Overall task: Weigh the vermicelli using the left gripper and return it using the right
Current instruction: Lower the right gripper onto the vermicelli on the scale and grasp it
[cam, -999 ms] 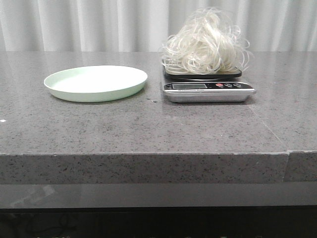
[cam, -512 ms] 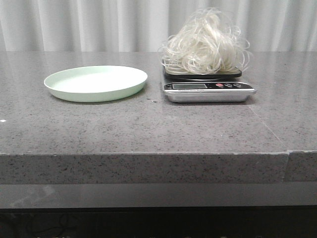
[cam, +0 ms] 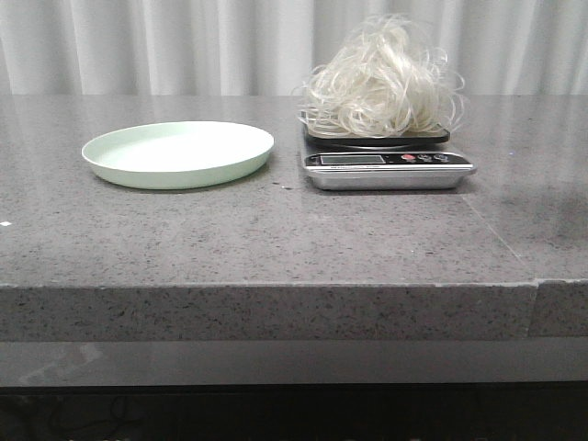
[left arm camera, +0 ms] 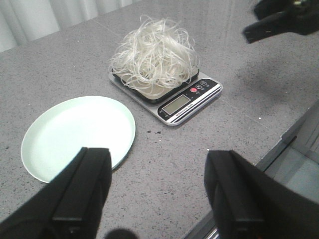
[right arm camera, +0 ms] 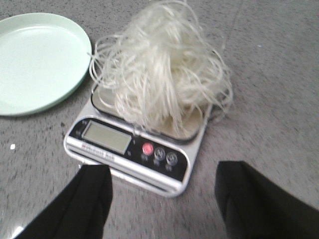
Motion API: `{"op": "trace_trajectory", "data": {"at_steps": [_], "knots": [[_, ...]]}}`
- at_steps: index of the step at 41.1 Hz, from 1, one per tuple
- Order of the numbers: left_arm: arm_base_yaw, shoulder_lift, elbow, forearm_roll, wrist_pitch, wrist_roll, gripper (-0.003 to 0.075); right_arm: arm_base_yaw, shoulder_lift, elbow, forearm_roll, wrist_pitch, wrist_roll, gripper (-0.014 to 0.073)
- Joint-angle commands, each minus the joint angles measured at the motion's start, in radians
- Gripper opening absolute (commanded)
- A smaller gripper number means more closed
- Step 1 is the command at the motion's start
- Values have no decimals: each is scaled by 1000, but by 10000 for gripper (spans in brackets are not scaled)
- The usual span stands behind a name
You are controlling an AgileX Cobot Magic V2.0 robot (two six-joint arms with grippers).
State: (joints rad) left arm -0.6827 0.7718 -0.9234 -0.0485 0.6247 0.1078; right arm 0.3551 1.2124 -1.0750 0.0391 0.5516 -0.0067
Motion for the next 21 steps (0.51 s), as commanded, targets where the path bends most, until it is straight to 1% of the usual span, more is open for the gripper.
{"op": "trace_trajectory", "data": {"at_steps": [1, 13, 21], "knots": [[-4, -2, -26, -13, -66, -10, 472, 2, 75, -114, -4, -56, -11, 545], [-4, -2, -26, -13, -66, -10, 472, 1, 328, -327, -7, -53, -11, 545], [-4, -2, -26, -13, -66, -10, 472, 1, 452, -408, -81, -52, -11, 545]]}}
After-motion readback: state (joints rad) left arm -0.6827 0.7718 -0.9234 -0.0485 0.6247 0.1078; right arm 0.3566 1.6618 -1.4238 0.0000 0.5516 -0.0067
